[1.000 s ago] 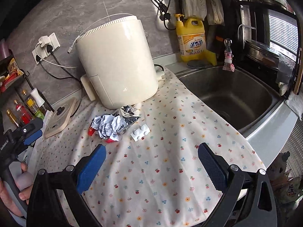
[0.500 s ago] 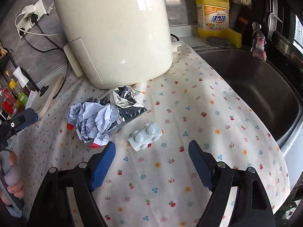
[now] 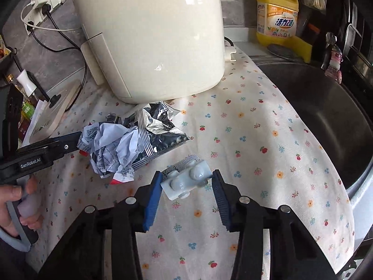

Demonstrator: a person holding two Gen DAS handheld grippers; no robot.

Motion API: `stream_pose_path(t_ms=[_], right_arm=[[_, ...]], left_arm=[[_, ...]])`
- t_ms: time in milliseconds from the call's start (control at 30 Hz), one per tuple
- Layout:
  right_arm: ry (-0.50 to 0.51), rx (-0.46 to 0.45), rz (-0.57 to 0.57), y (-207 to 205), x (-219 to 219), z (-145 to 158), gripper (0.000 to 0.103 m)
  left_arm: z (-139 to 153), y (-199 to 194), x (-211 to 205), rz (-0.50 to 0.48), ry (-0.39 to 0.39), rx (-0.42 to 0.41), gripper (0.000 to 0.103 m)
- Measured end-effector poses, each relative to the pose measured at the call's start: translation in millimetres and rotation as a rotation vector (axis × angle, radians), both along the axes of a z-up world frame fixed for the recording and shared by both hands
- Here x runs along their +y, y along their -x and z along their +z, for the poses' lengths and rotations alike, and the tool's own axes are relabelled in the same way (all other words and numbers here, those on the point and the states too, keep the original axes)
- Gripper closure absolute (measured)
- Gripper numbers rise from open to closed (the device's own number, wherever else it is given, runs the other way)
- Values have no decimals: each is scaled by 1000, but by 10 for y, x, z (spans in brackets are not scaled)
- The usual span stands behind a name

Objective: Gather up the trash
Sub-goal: 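Grasp the white blister pack with the right gripper while the left gripper grasps a red wrapper, then carry the blister pack and red wrapper toward the white bucket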

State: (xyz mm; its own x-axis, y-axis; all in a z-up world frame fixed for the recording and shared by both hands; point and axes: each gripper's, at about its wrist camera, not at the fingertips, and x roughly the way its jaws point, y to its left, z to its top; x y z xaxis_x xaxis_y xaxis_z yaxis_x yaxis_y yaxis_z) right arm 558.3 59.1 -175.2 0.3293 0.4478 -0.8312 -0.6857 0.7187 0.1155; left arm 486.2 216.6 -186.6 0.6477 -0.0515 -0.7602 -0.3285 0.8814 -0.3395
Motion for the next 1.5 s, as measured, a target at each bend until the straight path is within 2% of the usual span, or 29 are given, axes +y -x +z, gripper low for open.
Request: stream_pose_path(t_ms=[67,100,333,500,967,1200,1500], right_arm=[[-2,0,-9,13,-79,20,60],[-3,2,-15,20,-121,29,60],[-35,9,-38,130,-420,109,60],[-71,19,-16,259,-634,169,60],[-172,35,96,756,-1215,371,60],[-192,31,102,940,-1633,417,60],[-194,40,24,1037,-2397,340,60]], left_arm=[[-32,-26,-13,5,-5,15,79],[-33,-21,-24,11,-10,19,81],[71,234,-132,78,-48,-5,82],[207,531,-318,118,-65,-35,82],[600,1688,-1122,290,-137,-50,82],[683,1905,-1560,285,-150,-60,82],[689,1868,-2198,206,-155,-62,82]])
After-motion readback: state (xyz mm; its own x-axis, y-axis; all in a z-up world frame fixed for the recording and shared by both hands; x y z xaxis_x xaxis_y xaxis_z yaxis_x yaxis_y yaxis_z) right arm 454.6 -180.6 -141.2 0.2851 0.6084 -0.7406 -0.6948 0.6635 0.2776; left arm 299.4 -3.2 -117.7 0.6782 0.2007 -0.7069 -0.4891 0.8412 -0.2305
